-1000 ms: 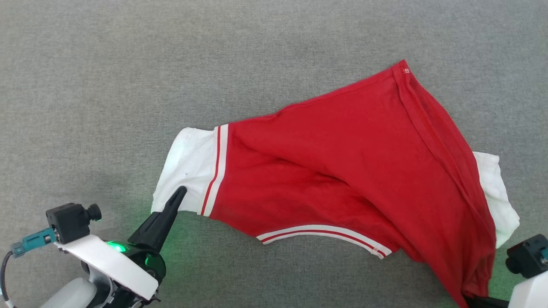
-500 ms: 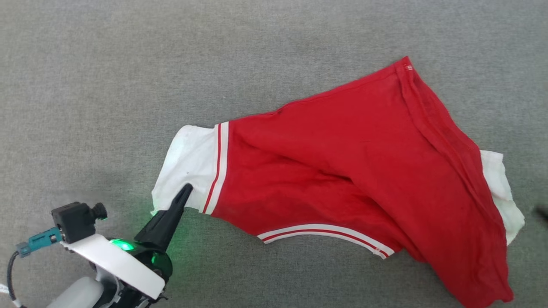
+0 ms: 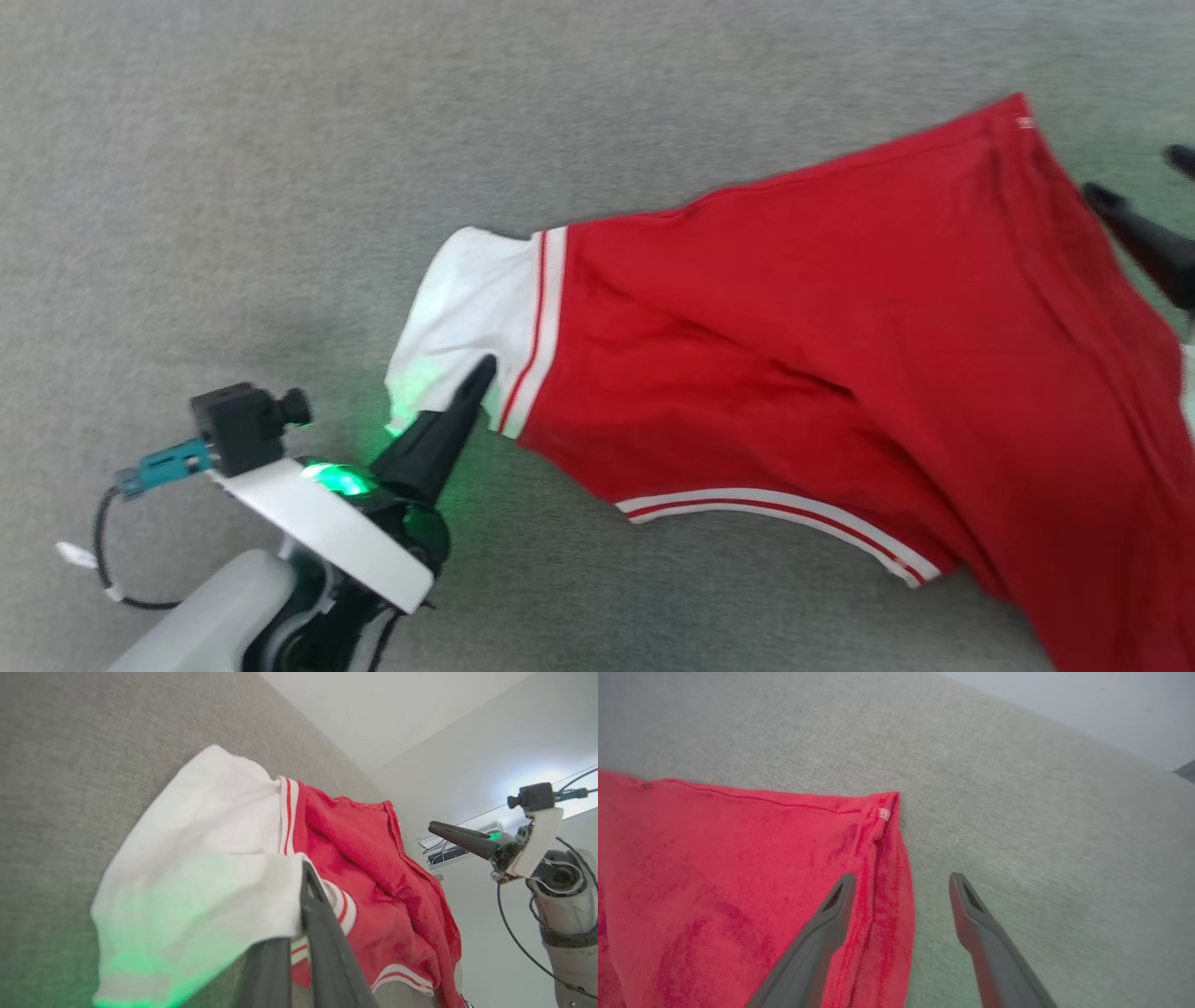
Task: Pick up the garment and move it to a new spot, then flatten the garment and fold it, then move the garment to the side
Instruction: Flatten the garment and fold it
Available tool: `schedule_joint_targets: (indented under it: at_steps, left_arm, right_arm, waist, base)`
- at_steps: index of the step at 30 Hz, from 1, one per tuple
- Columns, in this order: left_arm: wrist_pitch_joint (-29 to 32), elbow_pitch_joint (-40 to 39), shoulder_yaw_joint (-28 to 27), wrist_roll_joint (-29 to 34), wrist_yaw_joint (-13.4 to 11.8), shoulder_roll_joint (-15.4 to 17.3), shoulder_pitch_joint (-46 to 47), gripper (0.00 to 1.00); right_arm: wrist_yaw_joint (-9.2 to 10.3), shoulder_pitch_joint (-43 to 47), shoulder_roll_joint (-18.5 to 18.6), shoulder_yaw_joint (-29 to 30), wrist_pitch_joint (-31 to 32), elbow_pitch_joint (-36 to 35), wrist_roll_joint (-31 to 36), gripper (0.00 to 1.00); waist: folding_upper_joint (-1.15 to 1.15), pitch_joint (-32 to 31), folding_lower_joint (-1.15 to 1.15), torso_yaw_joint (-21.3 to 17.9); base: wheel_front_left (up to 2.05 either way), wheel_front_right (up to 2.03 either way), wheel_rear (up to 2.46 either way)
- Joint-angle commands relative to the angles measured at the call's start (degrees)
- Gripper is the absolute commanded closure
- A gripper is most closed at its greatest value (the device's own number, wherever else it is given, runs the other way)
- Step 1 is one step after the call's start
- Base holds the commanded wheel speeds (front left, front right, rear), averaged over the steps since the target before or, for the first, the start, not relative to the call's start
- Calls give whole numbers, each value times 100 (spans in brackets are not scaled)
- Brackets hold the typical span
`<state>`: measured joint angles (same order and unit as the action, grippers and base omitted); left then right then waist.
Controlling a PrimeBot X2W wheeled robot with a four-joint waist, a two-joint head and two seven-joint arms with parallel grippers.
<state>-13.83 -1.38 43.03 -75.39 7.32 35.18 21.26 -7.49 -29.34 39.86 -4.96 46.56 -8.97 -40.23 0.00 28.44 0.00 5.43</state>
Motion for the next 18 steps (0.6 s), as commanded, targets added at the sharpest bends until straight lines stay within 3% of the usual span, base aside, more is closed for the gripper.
schedule_joint_targets:
  at_steps: [1, 6, 12, 13, 14, 15, 16, 18]
  left_arm:
    - [3, 14, 55, 39, 24, -52, 103, 100]
    - [-23, 101, 242, 29, 18, -181, 281, 100]
    - [-56, 188, 397, -34, 19, -215, 402, 100]
    - [-64, 192, 409, -45, 19, -211, 428, 100]
    - [-70, 198, 423, -53, 19, -207, 451, 100]
    - [-76, 203, 439, -52, 19, -200, 472, 100]
    - [-80, 206, 454, -57, 19, -198, 495, 100]
    - [-88, 216, 495, -68, 19, -181, 583, 100]
  right_arm:
    - [0, -238, -9, -204, 50, 224, 38, 0]
    - [0, -1054, -61, -1086, 70, 1094, 202, 0]
    - [0, -1165, 84, -1734, 382, 1777, 73, 0]
    - [0, -1135, 113, -1823, 426, 1807, 12, 43]
    - [-1, -1109, 145, -1896, 455, 1820, -51, 62]
    - [-1, -1110, 176, -1944, 449, 1831, -102, 92]
    - [-1, -1115, 197, -1973, 424, 1848, -153, 100]
    - [1, -1188, 183, -1947, 293, 1869, -198, 100]
  waist:
    - [0, 115, 0, 146]
    - [0, 208, 0, 298]
    - [0, 215, 0, 425]
    - [0, 214, 0, 431]
    - [0, 212, 0, 431]
    - [0, 210, 0, 424]
    - [0, 209, 0, 412]
    - [0, 203, 0, 377]
  base:
    - [0, 0, 0]
    - [0, 0, 0]
    - [0, 0, 0]
    - [0, 0, 0]
    - [0, 0, 0]
    - [0, 0, 0]
    - [0, 0, 0]
    - [0, 0, 0]
